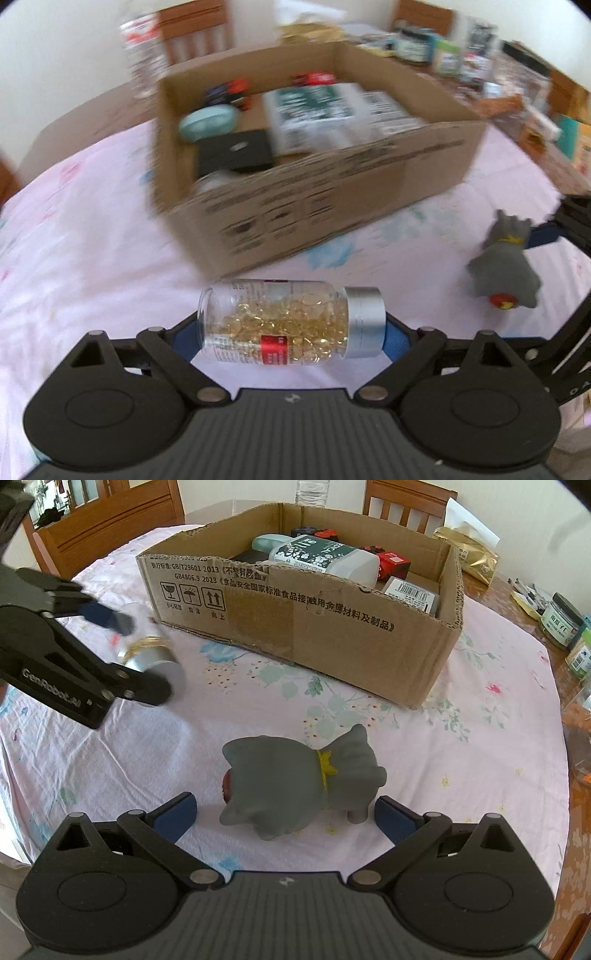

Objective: Organize rigid objects
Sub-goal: 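Grasp the grey toy figure with the right tool while the left tool grasps the glass capsule bottle, then carry the grey toy and capsule bottle into the box and open both tools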

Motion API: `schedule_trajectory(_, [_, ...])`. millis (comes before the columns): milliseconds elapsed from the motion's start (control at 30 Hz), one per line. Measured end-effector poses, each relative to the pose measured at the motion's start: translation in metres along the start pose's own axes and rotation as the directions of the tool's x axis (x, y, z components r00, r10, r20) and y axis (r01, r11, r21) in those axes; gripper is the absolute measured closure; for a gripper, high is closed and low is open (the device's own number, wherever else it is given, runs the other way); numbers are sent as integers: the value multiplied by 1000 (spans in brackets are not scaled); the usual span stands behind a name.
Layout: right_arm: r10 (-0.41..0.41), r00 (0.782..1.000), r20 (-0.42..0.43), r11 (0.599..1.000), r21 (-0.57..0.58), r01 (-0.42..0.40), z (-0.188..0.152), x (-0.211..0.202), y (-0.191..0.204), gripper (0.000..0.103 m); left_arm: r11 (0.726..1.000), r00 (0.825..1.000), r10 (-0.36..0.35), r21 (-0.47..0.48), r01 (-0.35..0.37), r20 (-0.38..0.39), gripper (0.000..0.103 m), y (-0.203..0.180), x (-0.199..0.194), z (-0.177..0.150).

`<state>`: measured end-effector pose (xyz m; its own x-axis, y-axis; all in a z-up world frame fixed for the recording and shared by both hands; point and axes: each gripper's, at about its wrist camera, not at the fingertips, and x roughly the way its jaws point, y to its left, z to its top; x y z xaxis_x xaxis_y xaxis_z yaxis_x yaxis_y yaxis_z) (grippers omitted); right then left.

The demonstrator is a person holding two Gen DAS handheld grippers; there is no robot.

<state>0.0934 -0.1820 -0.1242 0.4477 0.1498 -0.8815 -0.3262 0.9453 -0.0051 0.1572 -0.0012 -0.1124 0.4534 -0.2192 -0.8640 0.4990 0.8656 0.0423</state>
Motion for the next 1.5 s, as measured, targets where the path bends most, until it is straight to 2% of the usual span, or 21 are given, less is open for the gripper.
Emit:
schedule_trajectory(100, [-3, 1000, 0, 1000, 5, 3, 1, 0, 0, 0, 991, 996, 74, -110, -79, -52, 10, 12, -7, -11])
schedule_trajectory(200, [-2, 1000, 7, 1000, 3, 2, 3, 1, 1, 0, 972, 995, 81, -217, -94, -65, 10, 20, -13, -21])
schedule_trajectory(300, [3, 1000, 18, 1000, -6, -3, 5, 3, 2, 0, 960, 994, 88, -260, -100, -57, 10, 21, -14, -27])
schedule_trajectory(633, [39, 999, 18, 997, -67, -38, 18, 11, 2, 0, 952, 994, 101, -287, -109, -44, 10, 22, -15, -28])
schedule_trajectory(867, [27, 999, -28, 998, -58, -28, 21, 11, 4, 0, 950, 993, 109, -290, -115, -40, 9, 20, -17, -29])
schedule_trajectory(1067, [19, 1000, -15, 999, -44, -19, 19, 2, 2, 1, 955, 994, 106, -276, -107, -19, 9, 19, -20, -29])
schedule_trajectory(1333, [6, 1000, -20, 1000, -29, -6, 18, 0, -5, 11, 957, 994, 111, -269, -112, -18, 9, 19, -21, -29])
schedule_trajectory(1500, [-4, 1000, -19, 1000, -30, 4, 17, -2, -4, 21, 959, 994, 109, -260, -109, -12, 9, 17, -24, -28])
